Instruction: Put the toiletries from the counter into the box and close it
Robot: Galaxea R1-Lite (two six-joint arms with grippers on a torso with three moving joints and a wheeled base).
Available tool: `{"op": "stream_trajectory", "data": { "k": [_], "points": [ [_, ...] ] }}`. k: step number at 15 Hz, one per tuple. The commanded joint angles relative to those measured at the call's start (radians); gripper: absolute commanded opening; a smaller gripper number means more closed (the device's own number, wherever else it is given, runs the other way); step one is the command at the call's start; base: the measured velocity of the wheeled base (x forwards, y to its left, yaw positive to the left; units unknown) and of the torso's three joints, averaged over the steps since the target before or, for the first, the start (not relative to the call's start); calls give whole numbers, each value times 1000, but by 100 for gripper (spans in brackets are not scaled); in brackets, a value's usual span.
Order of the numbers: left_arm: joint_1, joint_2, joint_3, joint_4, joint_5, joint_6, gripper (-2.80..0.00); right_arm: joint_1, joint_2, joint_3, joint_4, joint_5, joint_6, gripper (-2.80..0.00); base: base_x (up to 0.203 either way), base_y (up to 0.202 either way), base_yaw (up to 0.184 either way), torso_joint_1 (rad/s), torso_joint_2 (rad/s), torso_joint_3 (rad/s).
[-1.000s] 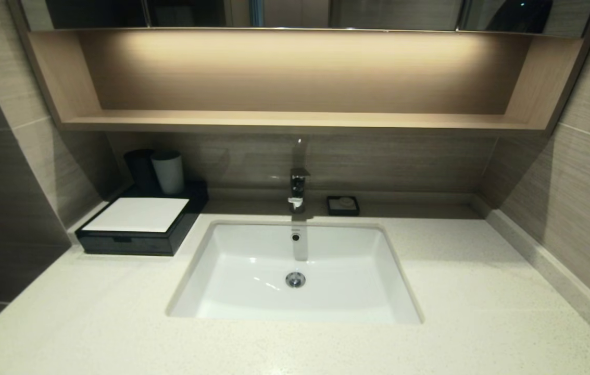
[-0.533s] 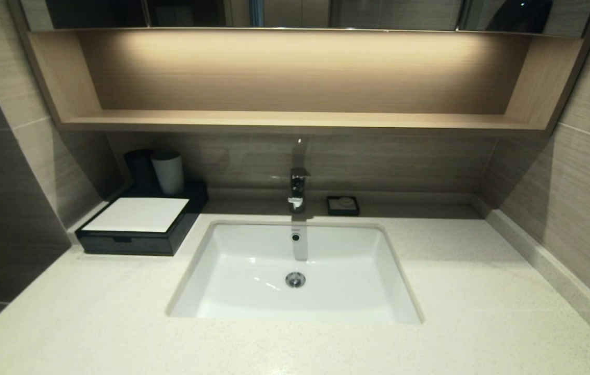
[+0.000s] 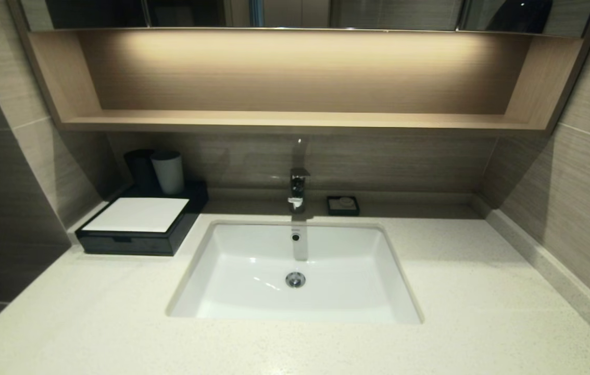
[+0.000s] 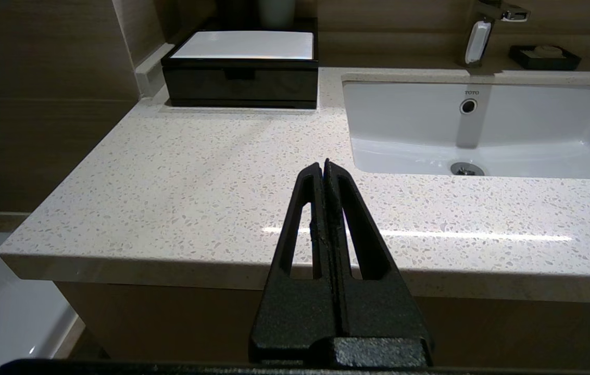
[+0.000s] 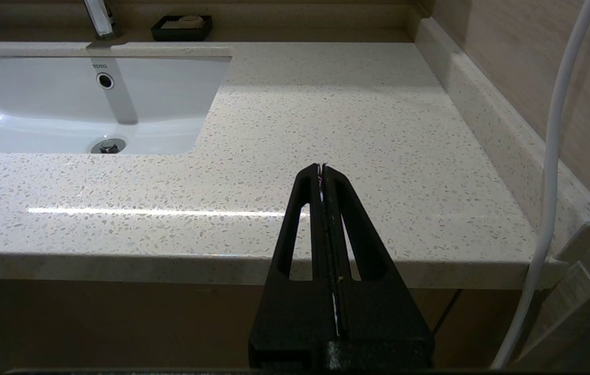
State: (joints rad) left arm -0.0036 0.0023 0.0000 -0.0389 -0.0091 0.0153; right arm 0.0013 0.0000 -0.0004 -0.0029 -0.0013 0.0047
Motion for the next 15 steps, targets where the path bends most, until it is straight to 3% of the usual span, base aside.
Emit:
{"op": "stream_trajectory", "data": {
  "k": [1,15],
  "points": [
    [1,1,20,-1,0,0,-280,0,0,2,-2,0,0,-280,0,0,0,0,0,0],
    [1,1,20,-1,0,-2,-280,0,0,2,0,0,-4,-280,0,0,0,0,0,0]
  ]
}}
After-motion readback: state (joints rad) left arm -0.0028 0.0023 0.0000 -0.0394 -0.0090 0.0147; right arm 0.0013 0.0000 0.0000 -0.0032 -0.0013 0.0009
